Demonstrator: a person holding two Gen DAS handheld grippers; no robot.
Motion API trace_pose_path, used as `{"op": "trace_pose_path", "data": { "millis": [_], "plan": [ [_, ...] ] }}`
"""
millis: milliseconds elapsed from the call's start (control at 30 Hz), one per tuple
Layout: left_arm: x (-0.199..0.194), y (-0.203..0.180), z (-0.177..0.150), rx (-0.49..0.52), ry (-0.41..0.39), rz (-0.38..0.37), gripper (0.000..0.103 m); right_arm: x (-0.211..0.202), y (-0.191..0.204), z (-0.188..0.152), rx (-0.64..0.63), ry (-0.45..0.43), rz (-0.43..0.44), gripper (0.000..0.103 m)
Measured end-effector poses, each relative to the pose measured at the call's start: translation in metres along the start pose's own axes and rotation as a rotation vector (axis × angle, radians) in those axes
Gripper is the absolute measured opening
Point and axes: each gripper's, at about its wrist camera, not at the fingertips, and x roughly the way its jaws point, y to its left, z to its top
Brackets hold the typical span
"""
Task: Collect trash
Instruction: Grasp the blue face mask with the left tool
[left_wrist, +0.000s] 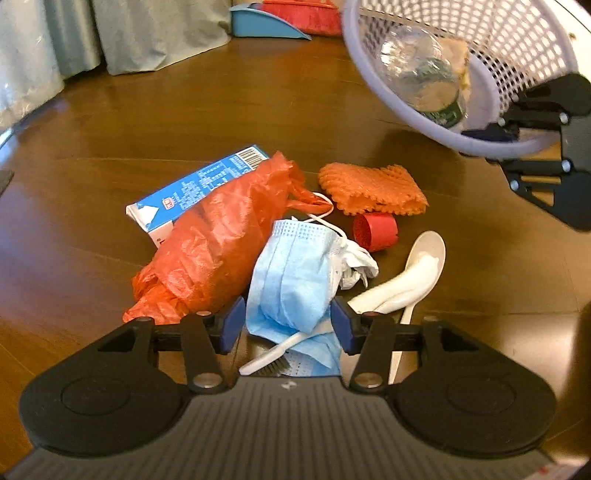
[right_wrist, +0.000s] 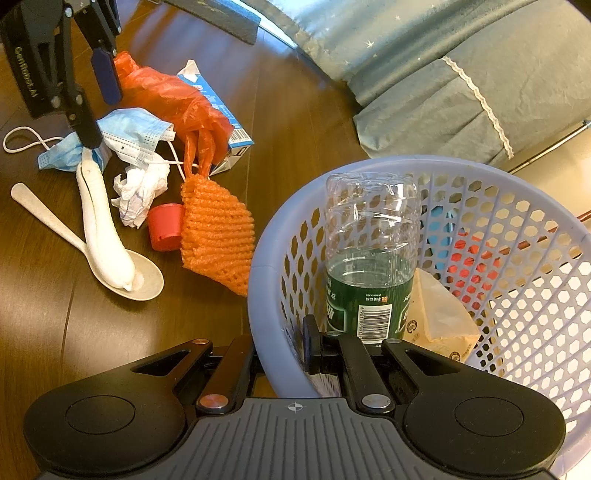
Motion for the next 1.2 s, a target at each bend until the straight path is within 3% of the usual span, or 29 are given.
{"op": "trace_pose_path", "data": {
  "millis": [67,167,400,733,1200],
  "plan": [
    [0.0,0.001,0.0,-0.002,0.005,-0.004,0.04,0.0,0.0,0.0,0.003,-0.001,-0.001,0.004],
    [0.0,-0.001,0.001,0.009,0.012,-0.005,0.023,0.0,0.002,0.0,0.003,-0.001,-0.001,0.004],
    [-0.007,0.001,-0.001,0.024,0.013,0.009,0.008,0.0,0.001,0.0,0.005,-0.002,-0.001,0.004],
    [-0.05,0.001,-0.005,0.07,-0.068,0.068,0.004,-0.001,0.001,0.001,0.009,-0.002,-0.002,0.003],
    [-0.091,-0.006,0.012,0.029,-0.141,0.023,0.004,-0.001,0.0,0.0,0.008,0.0,0.0,0.004]
  ]
}}
